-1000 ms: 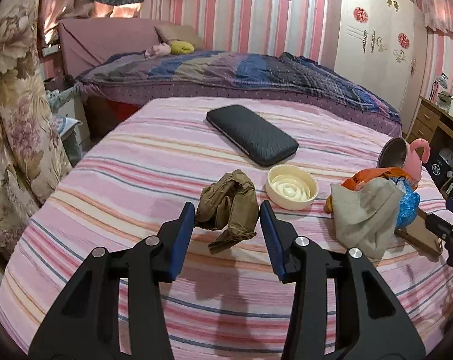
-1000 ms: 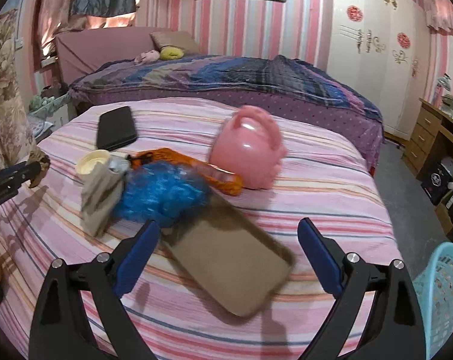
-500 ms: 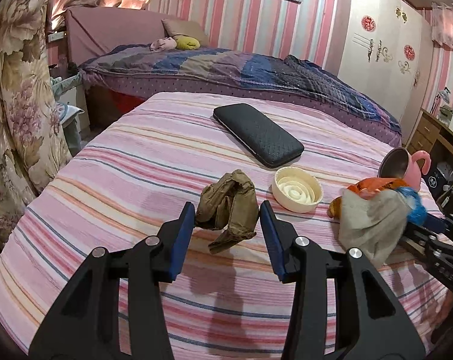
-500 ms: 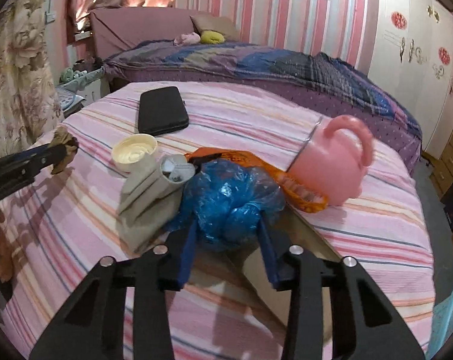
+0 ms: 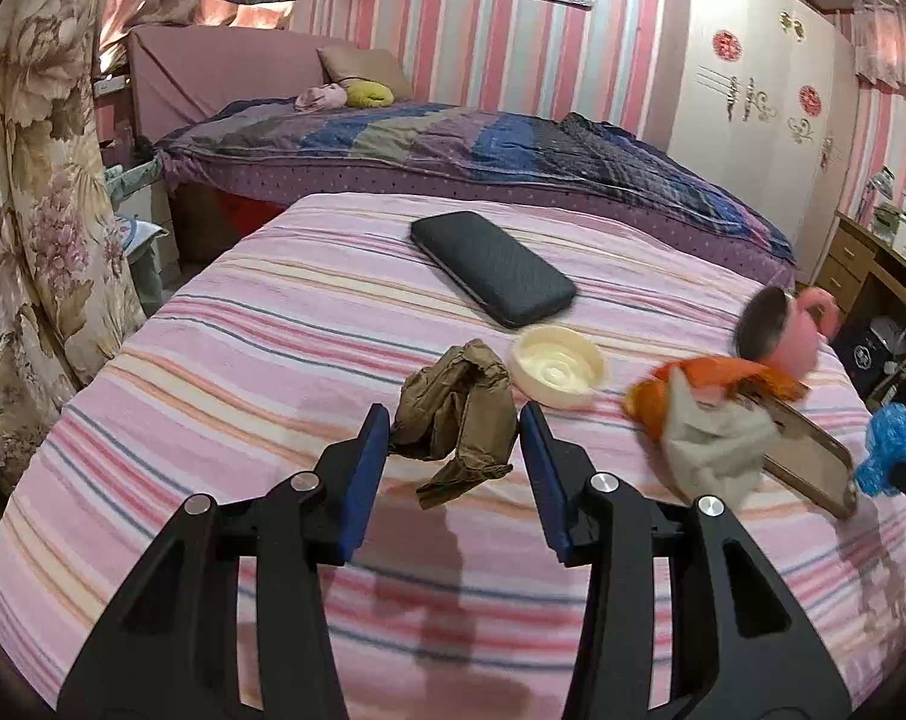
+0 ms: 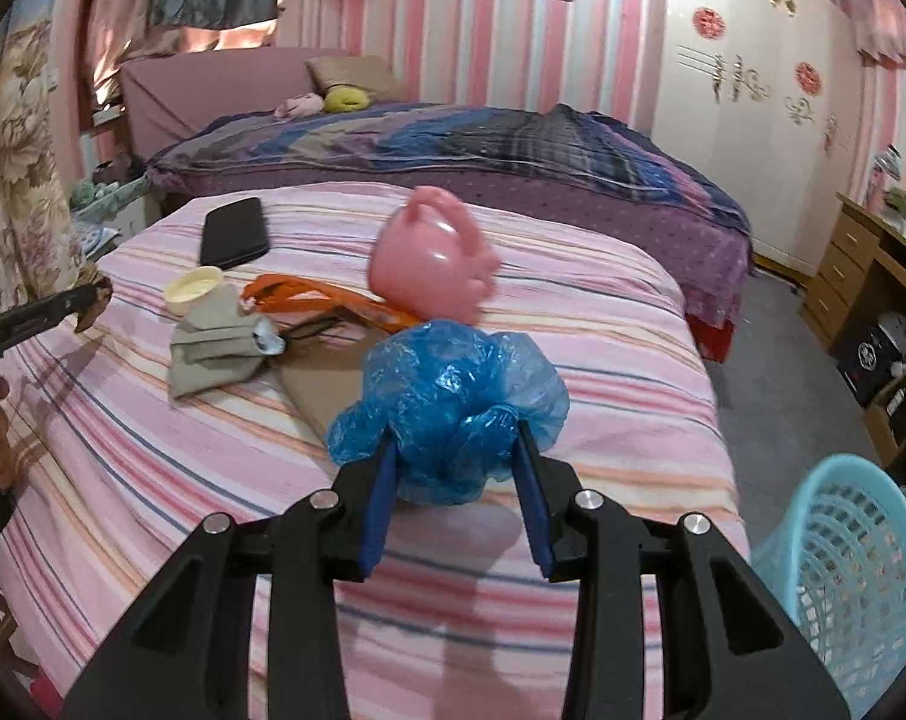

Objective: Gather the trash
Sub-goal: 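Grasp the blue plastic bag with the right tool while the left tool holds the glove, then carry the glove and blue bag over the blue basket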

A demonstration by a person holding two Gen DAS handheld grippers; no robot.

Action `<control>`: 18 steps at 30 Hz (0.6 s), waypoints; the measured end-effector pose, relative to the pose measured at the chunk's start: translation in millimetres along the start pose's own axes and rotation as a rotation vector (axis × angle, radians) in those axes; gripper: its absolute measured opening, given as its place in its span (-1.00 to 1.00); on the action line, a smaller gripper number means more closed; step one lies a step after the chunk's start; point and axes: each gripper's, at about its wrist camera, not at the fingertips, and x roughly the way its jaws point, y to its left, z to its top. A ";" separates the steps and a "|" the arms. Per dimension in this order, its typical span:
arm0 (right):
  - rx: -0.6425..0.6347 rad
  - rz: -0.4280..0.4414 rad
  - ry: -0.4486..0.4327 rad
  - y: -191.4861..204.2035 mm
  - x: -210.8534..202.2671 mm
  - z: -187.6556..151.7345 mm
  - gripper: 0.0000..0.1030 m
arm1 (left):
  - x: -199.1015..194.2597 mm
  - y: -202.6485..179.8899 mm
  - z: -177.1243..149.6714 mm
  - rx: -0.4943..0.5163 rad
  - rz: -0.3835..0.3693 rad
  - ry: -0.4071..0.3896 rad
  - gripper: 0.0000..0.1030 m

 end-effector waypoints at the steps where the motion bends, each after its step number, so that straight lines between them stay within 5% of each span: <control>1: 0.012 -0.004 -0.008 -6.0 -3.0 -3.4 -0.28 | -5.3 -6.5 -3.2 0.007 -0.007 0.000 -0.15; 18: 0.102 -0.102 -0.088 -83.9 -57.5 -31.3 -0.28 | -52.0 -125.1 -42.3 0.086 -0.158 -0.008 -0.15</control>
